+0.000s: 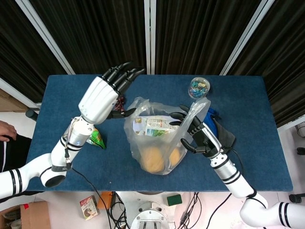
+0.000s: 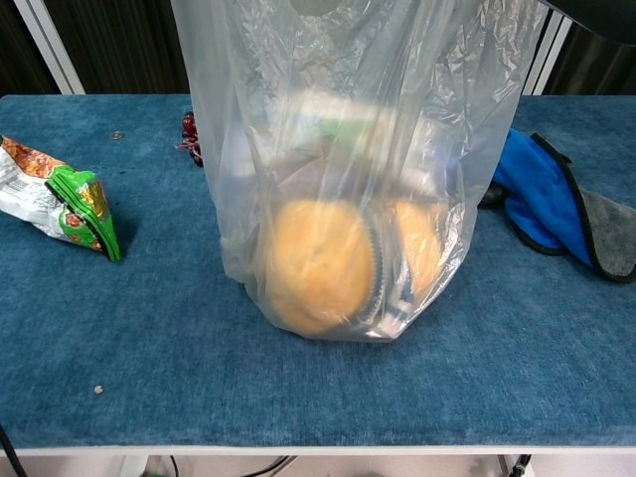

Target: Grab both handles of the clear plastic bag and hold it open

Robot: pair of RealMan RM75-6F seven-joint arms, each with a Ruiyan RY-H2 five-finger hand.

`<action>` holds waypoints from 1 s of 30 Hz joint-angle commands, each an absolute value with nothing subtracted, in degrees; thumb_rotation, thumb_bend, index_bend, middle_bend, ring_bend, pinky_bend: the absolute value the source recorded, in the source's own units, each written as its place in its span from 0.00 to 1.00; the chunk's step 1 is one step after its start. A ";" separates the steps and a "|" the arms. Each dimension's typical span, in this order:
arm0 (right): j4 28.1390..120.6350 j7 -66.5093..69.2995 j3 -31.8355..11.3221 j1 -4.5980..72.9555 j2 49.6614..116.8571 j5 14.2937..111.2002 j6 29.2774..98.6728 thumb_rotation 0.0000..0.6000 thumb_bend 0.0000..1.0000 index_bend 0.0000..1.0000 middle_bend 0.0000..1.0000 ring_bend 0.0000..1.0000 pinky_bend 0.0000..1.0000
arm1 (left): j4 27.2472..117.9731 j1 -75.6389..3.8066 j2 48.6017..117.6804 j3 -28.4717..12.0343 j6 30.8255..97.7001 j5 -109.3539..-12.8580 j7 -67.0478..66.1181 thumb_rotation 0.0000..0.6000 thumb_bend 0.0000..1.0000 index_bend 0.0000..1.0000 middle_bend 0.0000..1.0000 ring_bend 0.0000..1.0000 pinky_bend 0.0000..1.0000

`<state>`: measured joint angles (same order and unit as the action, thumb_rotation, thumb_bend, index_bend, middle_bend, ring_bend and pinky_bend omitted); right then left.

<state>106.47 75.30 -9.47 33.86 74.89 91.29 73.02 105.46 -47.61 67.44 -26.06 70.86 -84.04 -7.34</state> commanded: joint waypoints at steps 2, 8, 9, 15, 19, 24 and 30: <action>106.41 75.15 -9.53 33.83 75.02 91.17 73.08 1.00 0.40 0.06 0.15 0.11 0.19 | 105.17 -48.95 67.30 -25.78 69.33 -83.58 -8.12 0.94 0.00 0.07 0.18 0.10 0.24; 106.18 74.89 -9.61 33.98 75.20 90.91 72.71 1.00 0.40 0.06 0.15 0.11 0.19 | 107.05 -49.99 67.67 -25.68 67.18 -80.57 -4.48 0.93 0.00 0.07 0.18 0.10 0.23; 106.15 74.86 -9.62 34.02 75.24 90.86 72.63 1.00 0.40 0.06 0.15 0.11 0.19 | 107.38 -50.19 67.75 -25.75 66.79 -79.94 -3.92 0.93 0.00 0.07 0.18 0.10 0.23; 105.94 74.85 -9.57 34.26 75.60 90.82 72.17 1.00 0.40 0.06 0.15 0.11 0.19 | 107.33 -51.60 69.49 -26.78 66.68 -77.14 -2.38 0.94 0.00 0.07 0.19 0.10 0.23; 105.91 74.73 -9.63 34.58 75.74 90.66 71.59 1.00 0.40 0.06 0.15 0.11 0.19 | 107.37 -52.39 70.18 -27.33 66.79 -75.65 -2.79 0.93 0.00 0.07 0.19 0.10 0.23; 106.28 74.44 -9.79 35.02 75.91 90.86 71.15 1.00 0.40 0.06 0.15 0.11 0.19 | 108.57 -52.64 70.14 -27.43 66.58 -74.69 -1.85 0.93 0.00 0.07 0.19 0.10 0.23; 106.37 74.04 -9.89 35.46 76.40 90.41 70.44 1.00 0.40 0.06 0.14 0.11 0.19 | 109.65 -53.32 69.47 -26.72 64.35 -73.52 -1.30 0.91 0.00 0.07 0.19 0.10 0.23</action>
